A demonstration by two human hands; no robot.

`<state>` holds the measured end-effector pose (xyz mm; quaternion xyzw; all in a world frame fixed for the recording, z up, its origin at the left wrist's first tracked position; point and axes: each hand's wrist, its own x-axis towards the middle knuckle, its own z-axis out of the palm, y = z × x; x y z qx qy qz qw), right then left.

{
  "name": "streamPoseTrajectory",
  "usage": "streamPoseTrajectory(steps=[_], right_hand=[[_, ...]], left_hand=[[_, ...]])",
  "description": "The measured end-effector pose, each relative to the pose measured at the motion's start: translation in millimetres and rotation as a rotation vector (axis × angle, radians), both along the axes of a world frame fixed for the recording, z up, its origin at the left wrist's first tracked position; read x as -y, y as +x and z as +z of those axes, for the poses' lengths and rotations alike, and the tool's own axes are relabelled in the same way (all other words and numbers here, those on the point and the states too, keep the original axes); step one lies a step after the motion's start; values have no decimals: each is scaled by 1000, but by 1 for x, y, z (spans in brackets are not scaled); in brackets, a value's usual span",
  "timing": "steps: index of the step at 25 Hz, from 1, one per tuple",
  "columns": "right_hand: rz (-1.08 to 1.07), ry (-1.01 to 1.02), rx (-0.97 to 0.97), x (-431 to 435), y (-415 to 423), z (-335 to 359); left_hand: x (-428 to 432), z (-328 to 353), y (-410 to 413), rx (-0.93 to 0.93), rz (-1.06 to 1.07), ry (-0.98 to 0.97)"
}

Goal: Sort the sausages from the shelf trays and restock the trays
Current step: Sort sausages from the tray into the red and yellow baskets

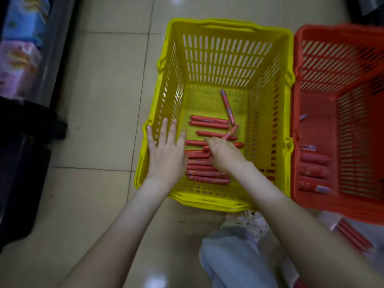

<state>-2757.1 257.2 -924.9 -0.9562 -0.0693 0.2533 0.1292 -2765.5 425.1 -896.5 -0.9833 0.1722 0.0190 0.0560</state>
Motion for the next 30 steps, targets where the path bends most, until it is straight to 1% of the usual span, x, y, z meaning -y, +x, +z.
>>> streamPoseTrajectory(steps=[3,6,8,10,12,13,14,16,17,19,22,23,26,28,30], right_hand=[[-85,151,238,31,-26,42],[-222,296,536,81,-76,80],[-354,312,661,122,-122,103],[-499,279,754,160,-175,116],[-654,229,787,198,-229,109],[-743,198,758,217,-254,96],[-836,165,686,238,-278,74],[-969,59,426,270,-321,22],[-989,22,285,283,-338,-7],[-931,-7,71,299,-353,-54],[-730,-92,-177,314,-346,-96],[-683,-126,-223,318,-339,-103],[-657,-196,-270,333,-322,-109],[-708,-133,-278,335,-326,-109],[-774,-65,-192,323,-337,-109]], left_hand=[[38,14,-14,-107,11,-152],[87,38,-36,-114,-56,-408],[131,56,-68,-53,-182,-582],[177,68,-111,6,-365,-730],[221,63,-152,-4,-576,-776],[240,51,-170,-50,-685,-734],[256,35,-184,-117,-775,-656],[282,-5,-205,-293,-864,-466],[295,-25,-211,-381,-866,-371],[312,-56,-214,-459,-843,-191],[321,-93,-207,-510,-901,72],[321,-99,-206,-498,-902,94],[319,-110,-207,-444,-882,30],[322,-109,-212,-390,-894,19],[326,-108,-216,-390,-886,107]])
